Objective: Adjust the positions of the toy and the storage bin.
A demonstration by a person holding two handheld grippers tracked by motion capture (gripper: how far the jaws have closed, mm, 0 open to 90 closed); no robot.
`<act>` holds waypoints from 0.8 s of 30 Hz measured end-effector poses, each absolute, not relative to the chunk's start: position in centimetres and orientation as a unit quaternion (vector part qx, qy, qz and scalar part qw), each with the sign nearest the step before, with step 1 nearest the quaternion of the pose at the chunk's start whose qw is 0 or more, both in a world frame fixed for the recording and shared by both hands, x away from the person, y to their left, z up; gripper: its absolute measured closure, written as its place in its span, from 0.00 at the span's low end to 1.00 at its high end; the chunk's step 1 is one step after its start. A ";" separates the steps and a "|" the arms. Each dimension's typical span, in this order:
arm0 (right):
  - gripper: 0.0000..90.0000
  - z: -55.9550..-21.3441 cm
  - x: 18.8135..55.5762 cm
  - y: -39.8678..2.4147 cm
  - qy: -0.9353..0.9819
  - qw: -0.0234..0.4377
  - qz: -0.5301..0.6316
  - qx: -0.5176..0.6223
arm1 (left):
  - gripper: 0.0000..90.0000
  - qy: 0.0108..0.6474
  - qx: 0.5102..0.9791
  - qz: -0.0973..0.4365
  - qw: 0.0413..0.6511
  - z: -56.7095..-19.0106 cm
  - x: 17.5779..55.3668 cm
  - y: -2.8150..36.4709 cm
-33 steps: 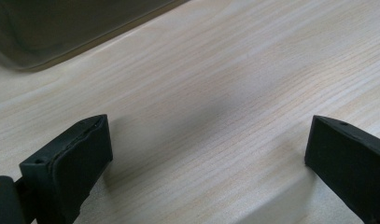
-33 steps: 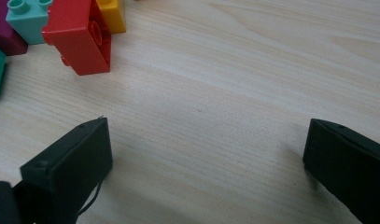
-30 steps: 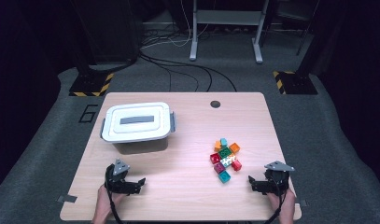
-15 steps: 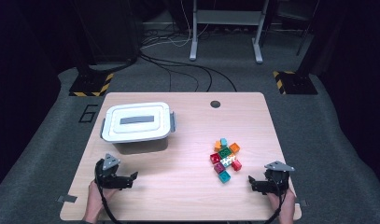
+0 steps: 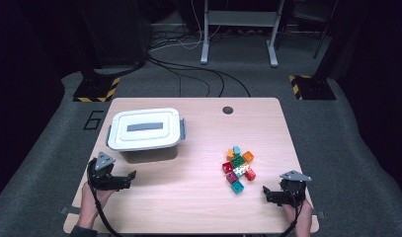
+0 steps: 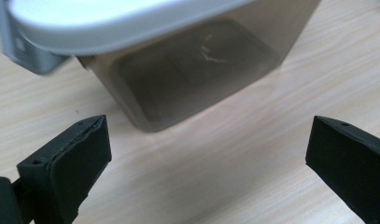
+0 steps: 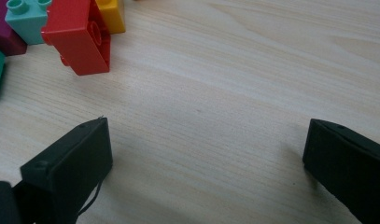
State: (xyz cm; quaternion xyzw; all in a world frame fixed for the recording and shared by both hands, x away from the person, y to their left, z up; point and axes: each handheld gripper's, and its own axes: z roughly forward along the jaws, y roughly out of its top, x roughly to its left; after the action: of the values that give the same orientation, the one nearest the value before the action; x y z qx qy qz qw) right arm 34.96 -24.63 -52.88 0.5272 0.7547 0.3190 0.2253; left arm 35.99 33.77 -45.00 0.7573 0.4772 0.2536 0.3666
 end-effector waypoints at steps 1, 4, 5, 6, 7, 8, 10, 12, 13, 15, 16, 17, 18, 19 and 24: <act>0.00 -52.9 35.0 -24.6 0.755 0.225 0.319 0.527 | 0.00 0.477 0.757 0.256 0.364 -44.6 36.1 33.9; 0.00 -52.9 35.0 -24.6 0.755 0.225 0.319 0.527 | 0.00 0.477 0.753 0.269 0.365 -43.3 36.5 34.3; 0.00 -52.9 35.0 -24.6 0.755 0.225 0.319 0.527 | 0.00 0.477 0.753 0.269 0.365 -43.3 36.5 34.3; 0.00 -52.9 35.0 -24.6 0.755 0.225 0.319 0.527 | 0.00 0.478 0.751 0.271 0.366 -43.0 36.7 34.4; 0.00 -52.9 35.0 -24.6 0.755 0.225 0.319 0.527 | 0.00 0.477 0.750 0.274 0.367 -42.7 36.9 34.5; 0.00 -52.9 35.0 -24.6 0.755 0.225 0.319 0.527 | 0.00 0.479 0.749 0.274 0.367 -42.5 37.1 34.7; 0.00 -52.9 35.0 -24.6 0.755 0.225 0.319 0.527 | 0.00 0.483 0.744 0.276 0.369 -41.9 37.7 35.2; 0.00 -52.9 35.0 -24.6 0.755 0.225 0.319 0.527 | 0.00 0.486 0.742 0.275 0.371 -41.7 37.9 35.4; 0.00 -52.9 35.0 -24.6 0.755 0.225 0.319 0.528 | 0.00 0.487 0.742 0.275 0.371 -41.5 38.2 35.6; 0.00 -52.9 35.0 -24.6 0.754 0.225 0.319 0.528 | 0.00 0.489 0.739 0.272 0.375 -41.2 38.6 35.9; 0.00 -52.9 35.0 -24.6 0.754 0.225 0.319 0.528 | 0.00 0.489 0.739 0.272 0.374 -41.1 38.8 36.0; 0.00 -52.9 35.0 -24.6 0.754 0.225 0.319 0.528 | 0.00 0.491 0.737 0.273 0.375 -41.0 39.1 36.1; 0.00 -52.9 35.0 -24.6 0.755 0.225 0.319 0.528 | 0.01 0.492 0.737 0.269 0.377 -40.7 39.6 36.3; 0.00 -52.9 35.0 -24.6 0.755 0.225 0.319 0.528 | 0.02 0.493 0.736 0.268 0.378 -40.6 39.9 36.5; 0.00 -52.9 35.0 -24.6 0.755 0.225 0.319 0.528 | 0.06 0.495 0.735 0.269 0.376 -40.4 40.9 36.7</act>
State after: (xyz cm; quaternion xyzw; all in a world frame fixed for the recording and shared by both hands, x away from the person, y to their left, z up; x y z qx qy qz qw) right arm 34.96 -24.62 -52.89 0.5276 0.7545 0.3189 0.2252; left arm 40.92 36.73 -40.42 0.7353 0.4950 0.2695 0.3763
